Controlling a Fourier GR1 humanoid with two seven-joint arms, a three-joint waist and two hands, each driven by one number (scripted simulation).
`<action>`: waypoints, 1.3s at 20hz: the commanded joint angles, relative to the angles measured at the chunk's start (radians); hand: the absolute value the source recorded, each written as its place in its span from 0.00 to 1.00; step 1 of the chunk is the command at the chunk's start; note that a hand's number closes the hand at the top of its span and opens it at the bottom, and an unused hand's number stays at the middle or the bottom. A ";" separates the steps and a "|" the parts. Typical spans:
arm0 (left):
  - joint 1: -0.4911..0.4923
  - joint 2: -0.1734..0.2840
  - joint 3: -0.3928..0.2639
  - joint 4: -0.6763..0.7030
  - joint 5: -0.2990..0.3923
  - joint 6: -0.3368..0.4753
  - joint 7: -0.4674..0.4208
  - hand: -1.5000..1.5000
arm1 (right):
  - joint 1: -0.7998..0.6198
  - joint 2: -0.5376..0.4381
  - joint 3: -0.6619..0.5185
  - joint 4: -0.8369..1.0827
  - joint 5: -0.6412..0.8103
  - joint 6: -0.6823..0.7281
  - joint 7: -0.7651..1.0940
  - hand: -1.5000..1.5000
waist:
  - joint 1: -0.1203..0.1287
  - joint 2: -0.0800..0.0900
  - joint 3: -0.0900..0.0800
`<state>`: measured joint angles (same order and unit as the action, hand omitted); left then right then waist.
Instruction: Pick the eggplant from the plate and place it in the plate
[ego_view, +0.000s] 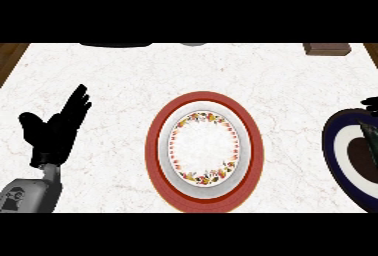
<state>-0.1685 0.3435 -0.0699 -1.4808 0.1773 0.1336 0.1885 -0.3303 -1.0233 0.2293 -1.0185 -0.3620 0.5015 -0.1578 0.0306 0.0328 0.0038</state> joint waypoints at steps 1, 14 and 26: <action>-0.032 -0.045 -0.038 0.046 -0.032 0.016 -0.016 0.50 | -0.048 -0.123 0.027 0.147 0.074 0.248 -0.102 0.00 | 0.011 -0.005 0.001; -0.032 -0.032 -0.012 0.084 -0.028 -0.032 -0.047 0.50 | -0.360 -0.058 0.227 0.376 0.505 0.378 -0.283 0.00 | 0.032 -0.016 -0.001; -0.025 -0.047 -0.008 0.096 -0.031 -0.051 -0.045 0.50 | -0.433 -0.022 0.471 0.442 0.804 0.316 -0.420 0.00 | 0.022 -0.017 -0.001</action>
<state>-0.2115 0.2999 -0.0696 -1.3753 0.1474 0.0958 0.1409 -0.7379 -1.0417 0.6335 -0.6275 0.3422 0.7513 -0.4195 0.0478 0.0152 0.0023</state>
